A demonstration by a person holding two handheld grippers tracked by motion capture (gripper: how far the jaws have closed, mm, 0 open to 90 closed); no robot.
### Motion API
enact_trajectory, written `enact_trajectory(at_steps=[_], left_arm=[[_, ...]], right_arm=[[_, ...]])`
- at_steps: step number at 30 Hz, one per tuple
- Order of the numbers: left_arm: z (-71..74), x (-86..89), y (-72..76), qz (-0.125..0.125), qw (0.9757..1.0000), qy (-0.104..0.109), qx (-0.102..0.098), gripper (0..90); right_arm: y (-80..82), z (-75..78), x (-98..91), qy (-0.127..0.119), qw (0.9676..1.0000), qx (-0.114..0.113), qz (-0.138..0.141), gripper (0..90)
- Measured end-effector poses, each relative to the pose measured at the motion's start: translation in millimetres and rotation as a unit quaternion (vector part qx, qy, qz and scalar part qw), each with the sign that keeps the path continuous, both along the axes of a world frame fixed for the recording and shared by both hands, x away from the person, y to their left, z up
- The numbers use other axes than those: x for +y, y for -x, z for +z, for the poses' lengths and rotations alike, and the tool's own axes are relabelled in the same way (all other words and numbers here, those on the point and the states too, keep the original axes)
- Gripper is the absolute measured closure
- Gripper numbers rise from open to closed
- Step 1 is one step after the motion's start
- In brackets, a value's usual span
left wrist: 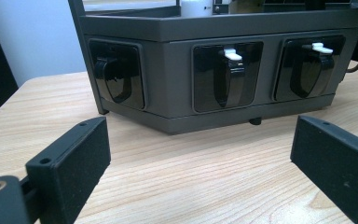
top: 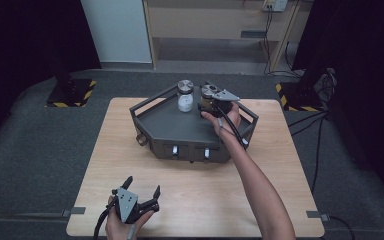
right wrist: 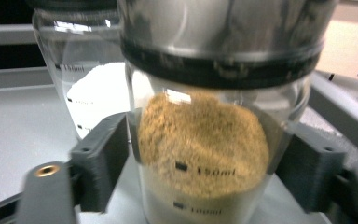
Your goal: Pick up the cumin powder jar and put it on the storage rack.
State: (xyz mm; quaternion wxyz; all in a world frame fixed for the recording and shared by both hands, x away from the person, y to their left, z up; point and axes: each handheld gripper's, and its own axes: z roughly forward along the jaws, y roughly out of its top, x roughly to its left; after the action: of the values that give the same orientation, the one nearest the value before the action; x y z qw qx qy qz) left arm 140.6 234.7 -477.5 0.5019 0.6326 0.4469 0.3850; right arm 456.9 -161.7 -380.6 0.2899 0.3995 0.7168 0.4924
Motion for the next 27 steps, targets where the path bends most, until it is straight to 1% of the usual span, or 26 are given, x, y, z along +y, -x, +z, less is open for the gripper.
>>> enact_trajectory(at_steps=[1,5,11,15,18,22,25,27], left_arm=[[0.1,0.1,0.1,0.0,1.0,0.0,0.0,3.8],[0.1,0.0,0.0,0.0,1.0,0.0,0.0,3.8],[0.0,-0.3,-0.4,0.001,1.0,0.0,0.0,3.8],[-0.1,-0.6,-0.2,0.003,1.0,0.0,-0.001,3.8],[0.0,-0.4,-0.4,0.003,1.0,-0.001,0.0,3.8],[0.0,-0.5,-0.3,0.005,1.0,-0.002,-0.001,3.8],[0.0,-0.6,-0.2,0.006,1.0,-0.003,-0.002,3.8],[0.0,-0.6,0.0,0.007,1.0,-0.004,-0.003,3.8]], right_arm=[[0.0,0.1,-0.1,-0.001,1.0,0.004,0.0,18.9],[1.6,0.5,-0.1,0.0,1.0,0.002,-0.001,13.9],[6.5,7.1,-2.8,-0.003,0.9999,0.009,0.004,7.8],[10.6,11.5,-5.2,-0.004,0.9999,0.01,0.004,6.1],[13.4,14.9,-6.7,-0.001,0.9999,0.012,0.009,5.9],[17.9,19.0,-8.6,-0.004,0.9998,0.011,0.014,5.7],[21.3,23.1,-9.9,-0.002,0.9998,0.015,0.014,5.7],[24.1,24.5,-11.7,-0.005,0.9998,0.015,0.013,5.2]])
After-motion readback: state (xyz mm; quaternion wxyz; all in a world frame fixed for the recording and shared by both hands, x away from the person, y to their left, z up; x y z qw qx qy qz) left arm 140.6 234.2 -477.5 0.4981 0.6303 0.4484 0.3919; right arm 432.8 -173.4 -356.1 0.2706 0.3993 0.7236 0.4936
